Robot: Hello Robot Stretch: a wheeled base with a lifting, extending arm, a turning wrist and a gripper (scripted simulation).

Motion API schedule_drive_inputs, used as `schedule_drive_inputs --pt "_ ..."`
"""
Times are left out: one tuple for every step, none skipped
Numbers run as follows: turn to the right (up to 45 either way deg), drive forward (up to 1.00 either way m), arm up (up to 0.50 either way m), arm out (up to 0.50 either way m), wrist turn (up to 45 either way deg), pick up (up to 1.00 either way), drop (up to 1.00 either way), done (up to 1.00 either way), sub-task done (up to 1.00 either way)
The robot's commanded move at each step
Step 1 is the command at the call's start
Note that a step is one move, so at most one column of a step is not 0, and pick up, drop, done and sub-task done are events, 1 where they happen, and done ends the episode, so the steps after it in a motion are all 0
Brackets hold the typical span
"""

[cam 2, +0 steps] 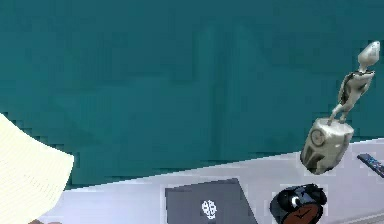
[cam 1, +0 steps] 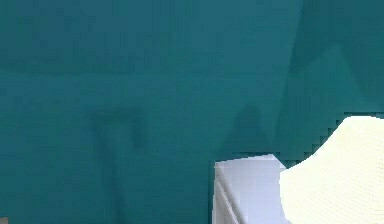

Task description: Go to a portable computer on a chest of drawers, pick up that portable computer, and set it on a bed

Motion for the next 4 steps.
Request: schedule_drive_inputs --pt "0.0 0.0 0.5 0.0 0.0 0.0 0.0 0.0 0.0" --pt "0.0 0.0 0.28 0.0 0.0 0.0 0.0 0.0 0.0" --pt "0.0 0.0 0.0 0.0 45.0 0.0 0.0 0.0 0.0" --pt "0.0 0.0 0.0 0.0 45.0 0.0 0.0 0.0 0.0"
